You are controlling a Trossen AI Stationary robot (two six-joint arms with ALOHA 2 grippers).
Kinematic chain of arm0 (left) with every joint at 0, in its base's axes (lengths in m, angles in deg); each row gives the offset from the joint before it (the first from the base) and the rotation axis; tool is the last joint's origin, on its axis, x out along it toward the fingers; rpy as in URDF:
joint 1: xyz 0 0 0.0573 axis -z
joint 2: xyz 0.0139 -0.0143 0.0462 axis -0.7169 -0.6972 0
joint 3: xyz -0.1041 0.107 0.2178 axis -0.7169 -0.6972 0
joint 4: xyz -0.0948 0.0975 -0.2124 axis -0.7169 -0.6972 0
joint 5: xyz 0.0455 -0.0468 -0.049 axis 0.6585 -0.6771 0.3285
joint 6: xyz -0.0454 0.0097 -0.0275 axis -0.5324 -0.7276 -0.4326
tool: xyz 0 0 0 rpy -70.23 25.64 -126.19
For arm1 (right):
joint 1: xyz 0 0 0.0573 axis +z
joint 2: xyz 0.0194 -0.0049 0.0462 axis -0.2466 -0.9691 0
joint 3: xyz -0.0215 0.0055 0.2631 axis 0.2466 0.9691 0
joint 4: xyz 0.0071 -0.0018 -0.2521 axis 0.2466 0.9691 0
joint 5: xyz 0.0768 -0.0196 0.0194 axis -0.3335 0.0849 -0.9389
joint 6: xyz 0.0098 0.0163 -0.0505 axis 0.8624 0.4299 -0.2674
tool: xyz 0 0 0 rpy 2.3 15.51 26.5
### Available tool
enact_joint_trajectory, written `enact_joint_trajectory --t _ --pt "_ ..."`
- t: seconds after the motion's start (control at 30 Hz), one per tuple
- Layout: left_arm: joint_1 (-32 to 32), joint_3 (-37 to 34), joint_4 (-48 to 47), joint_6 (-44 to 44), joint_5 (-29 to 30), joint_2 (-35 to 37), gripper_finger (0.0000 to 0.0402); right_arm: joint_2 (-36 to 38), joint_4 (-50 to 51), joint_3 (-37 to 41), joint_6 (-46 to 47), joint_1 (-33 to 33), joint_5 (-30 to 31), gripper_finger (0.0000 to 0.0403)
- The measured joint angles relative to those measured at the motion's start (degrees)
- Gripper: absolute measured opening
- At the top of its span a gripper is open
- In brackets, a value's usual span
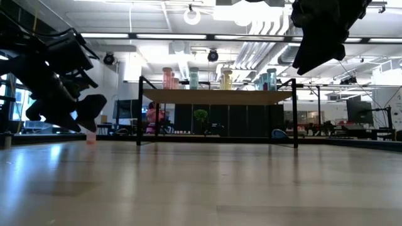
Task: Pick and place medicine bottles onto shelf by color
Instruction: Put the pink medicine bottle on the shelf
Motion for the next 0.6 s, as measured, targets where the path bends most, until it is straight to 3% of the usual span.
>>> enact_joint_trajectory --t 0.6 --pt "-8.0 0.0 8.1 4.6 -4.1 -6.9 0.0225 0.0 -2.4 0.0 0.0 0.0 -0.1 0.0161"
